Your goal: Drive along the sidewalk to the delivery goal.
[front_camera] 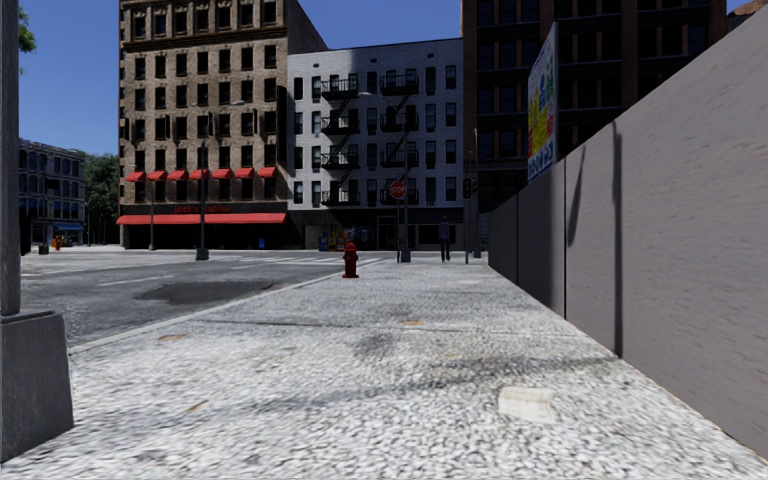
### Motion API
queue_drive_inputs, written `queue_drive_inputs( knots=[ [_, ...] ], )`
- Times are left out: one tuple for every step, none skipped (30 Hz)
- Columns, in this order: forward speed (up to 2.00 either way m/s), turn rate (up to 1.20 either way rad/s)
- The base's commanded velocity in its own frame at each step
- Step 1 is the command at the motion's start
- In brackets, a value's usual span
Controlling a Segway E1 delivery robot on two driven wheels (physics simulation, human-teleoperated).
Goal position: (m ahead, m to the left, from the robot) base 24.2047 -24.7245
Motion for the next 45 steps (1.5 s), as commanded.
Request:
queue_drive_inputs(
  knots=[
    [2.0,0.0],
    [2.0,0.0],
    [2.0,0.0],
    [2.0,0.0],
    [2.0,0.0],
    [2.0,0.0],
    [2.0,0.0],
    [2.0,0.0],
    [2.0,0.0],
    [2.0,0.0],
    [2.0,0.0],
    [2.0,0.0],
    [2.0,0.0],
    [2.0,0.0],
    [2.0,0.0],
    [2.0,0.0],
    [2.0,0.0],
    [2.0,0.0],
    [2.0,0.0],
    [2.0,0.0],
    [2.0,0.0],
    [2.0,0.0],
    [2.0,0.0],
    [2.0,0.0],
    [2.0,0.0],
    [2.0,0.0],
    [2.0,0.0],
    [2.0,0.0],
    [2.0,0.0],
    [2.0,0.0],
    [2.0,0.0],
    [2.0,0.0],
    [2.0,0.0],
    [2.0,0.0],
    [2.0,0.0],
    [2.0,0.0],
    [2.0,0.0],
    [2.0,0.0],
    [2.0,-0.27],
    [2.0,-0.77],
    [2.0,-0.99],
    [2.0,-0.99],
    [2.0,-1.2],
    [2.0,-1.2],
    [2.0,-1.2]
  ],
)
